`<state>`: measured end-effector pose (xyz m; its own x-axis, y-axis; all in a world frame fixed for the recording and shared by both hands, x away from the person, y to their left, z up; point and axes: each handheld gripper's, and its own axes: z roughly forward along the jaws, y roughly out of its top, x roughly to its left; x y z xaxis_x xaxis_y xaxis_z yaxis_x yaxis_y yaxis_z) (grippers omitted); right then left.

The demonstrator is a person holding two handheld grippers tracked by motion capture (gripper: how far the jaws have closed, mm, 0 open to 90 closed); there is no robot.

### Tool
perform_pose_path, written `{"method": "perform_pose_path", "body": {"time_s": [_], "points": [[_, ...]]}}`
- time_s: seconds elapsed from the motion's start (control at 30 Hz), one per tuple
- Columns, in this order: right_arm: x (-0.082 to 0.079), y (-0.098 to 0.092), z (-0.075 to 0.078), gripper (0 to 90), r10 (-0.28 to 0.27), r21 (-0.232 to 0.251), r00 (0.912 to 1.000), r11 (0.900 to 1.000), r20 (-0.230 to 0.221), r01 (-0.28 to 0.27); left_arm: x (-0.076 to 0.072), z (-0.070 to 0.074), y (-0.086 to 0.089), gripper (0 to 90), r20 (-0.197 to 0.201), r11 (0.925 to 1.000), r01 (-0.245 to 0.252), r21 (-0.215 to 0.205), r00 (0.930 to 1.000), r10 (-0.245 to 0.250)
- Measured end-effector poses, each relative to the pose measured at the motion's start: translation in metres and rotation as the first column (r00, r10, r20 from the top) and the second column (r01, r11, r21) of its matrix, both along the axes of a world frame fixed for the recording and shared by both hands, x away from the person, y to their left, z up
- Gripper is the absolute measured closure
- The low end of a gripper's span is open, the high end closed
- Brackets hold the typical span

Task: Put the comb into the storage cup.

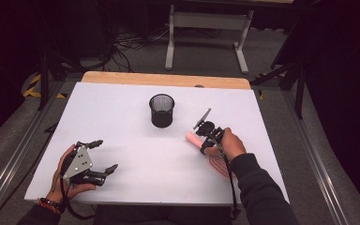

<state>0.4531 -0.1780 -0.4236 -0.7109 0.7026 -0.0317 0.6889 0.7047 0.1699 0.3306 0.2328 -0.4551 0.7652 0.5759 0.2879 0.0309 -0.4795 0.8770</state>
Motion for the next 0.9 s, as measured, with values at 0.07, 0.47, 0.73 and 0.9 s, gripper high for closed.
{"method": "perform_pose_path", "body": {"time_s": [0.07, 0.47, 0.73, 0.9], "points": [[-0.001, 0.000, 0.001, 69.9, 0.011, 0.013, 0.9999, 1.000, 0.002, -0.011, 0.000, 0.000, -0.001, 7.9, 0.007, 0.9999, 0.005, 0.009, 1.0000, -0.005], [-0.006, 0.019, 0.024, 70.0, 0.149, 0.085, 0.9884, 0.986, -0.026, -0.147, 0.003, 0.004, -0.022, 9.8, 0.104, 0.9894, -0.114, 0.090, 0.9891, 0.104], [-0.006, 0.040, 0.038, 70.0, 0.230, 0.077, 0.9724, 0.971, -0.041, -0.226, 0.003, 0.008, -0.055, 11.5, 0.207, 0.9735, -0.112, 0.199, 0.9759, 0.069], [-0.006, 0.069, 0.045, 70.0, 0.316, 0.059, 0.9469, 0.948, -0.062, -0.312, 0.000, 0.013, -0.100, 12.6, 0.351, 0.9394, -0.091, 0.330, 0.9360, -0.032]]}}
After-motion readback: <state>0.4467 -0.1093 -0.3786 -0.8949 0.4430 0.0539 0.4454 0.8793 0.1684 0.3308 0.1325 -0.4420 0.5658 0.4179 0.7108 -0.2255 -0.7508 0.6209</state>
